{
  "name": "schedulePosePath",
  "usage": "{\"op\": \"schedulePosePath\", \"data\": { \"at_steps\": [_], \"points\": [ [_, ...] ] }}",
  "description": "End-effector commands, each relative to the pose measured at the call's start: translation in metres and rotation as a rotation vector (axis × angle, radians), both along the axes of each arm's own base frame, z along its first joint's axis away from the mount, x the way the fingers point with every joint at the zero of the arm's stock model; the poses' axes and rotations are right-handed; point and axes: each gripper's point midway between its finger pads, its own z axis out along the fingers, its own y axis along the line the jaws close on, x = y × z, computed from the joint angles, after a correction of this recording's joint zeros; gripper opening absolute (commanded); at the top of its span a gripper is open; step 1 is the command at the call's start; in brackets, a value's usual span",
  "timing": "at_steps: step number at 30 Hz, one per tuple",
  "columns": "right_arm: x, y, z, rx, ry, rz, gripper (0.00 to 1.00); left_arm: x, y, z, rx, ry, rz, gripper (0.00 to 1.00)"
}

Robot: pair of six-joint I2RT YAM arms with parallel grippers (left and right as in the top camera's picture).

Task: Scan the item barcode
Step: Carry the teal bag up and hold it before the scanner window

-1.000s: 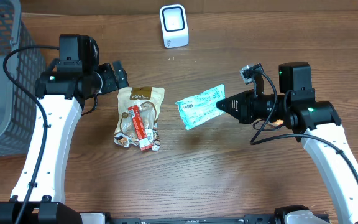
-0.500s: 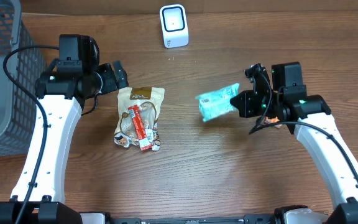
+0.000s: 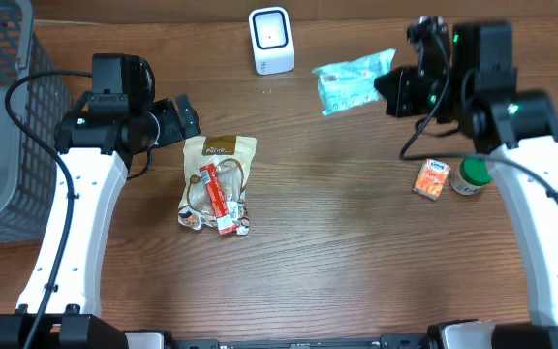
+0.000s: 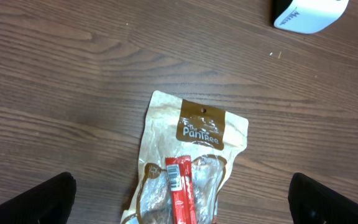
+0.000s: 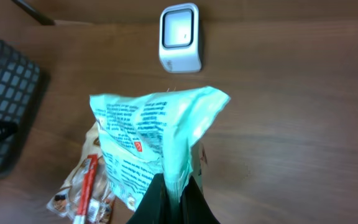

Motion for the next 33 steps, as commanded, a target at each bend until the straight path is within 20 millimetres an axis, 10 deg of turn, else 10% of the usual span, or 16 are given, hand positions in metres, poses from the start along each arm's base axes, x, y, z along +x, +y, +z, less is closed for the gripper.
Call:
{"op": "schedulePosePath", "data": {
  "at_steps": [1,16,33],
  "points": [
    [0.024,-0.001,-0.003,-0.156,-0.055,0.041,0.04,0.001,0.001,0.005,0.016,-0.018,-0.019,1.00],
    [0.123,0.094,-0.063,-1.018,-0.474,0.162,0.04,0.001,0.001,0.005,0.016,-0.018,-0.019,1.00],
    [0.205,0.135,-0.098,-1.160,-0.855,-0.001,0.04,0.001,0.001,0.005,0.016,-0.018,-0.019,1.00]
  ]
}}
